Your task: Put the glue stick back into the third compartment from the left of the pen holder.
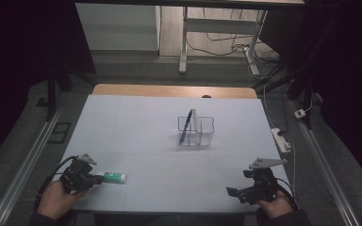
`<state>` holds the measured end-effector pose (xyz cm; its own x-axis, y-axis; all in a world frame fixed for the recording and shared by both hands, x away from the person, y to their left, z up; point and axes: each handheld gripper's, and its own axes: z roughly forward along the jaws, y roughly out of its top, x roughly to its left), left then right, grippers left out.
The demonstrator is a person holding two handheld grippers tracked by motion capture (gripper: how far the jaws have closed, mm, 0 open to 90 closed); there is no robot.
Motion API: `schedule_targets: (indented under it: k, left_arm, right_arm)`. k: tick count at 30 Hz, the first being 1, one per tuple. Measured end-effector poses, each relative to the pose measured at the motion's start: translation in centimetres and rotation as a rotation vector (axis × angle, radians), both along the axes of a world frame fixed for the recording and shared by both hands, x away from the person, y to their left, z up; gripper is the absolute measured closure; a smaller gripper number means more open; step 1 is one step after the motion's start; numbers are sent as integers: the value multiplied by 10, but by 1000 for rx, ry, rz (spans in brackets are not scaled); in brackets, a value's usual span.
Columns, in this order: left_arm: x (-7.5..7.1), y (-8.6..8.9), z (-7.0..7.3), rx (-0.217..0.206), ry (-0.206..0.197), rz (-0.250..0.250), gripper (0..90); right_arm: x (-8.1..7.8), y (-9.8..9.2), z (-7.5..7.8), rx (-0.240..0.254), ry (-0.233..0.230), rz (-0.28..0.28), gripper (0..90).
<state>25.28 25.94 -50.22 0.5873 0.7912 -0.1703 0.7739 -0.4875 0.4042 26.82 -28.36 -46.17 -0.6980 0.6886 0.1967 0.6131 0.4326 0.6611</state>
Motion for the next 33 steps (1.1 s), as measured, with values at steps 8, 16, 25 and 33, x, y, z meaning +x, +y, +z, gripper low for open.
schedule_targets:
  k: [8,16,25,33]
  left_arm:
    - [7,-6,-6,27,40,-30,887]
    - [12,-8,-9,16,55,-38,887]
    - [19,-9,-10,14,51,-31,887]
    - [24,-10,-8,7,37,-34,887]
  right_arm:
    - [0,1,0,-3,-1,6,0]
    - [0,1,0,-4,0,12,0]
    - [0,1,0,-4,0,12,0]
    - [0,1,0,-5,2,13,0]
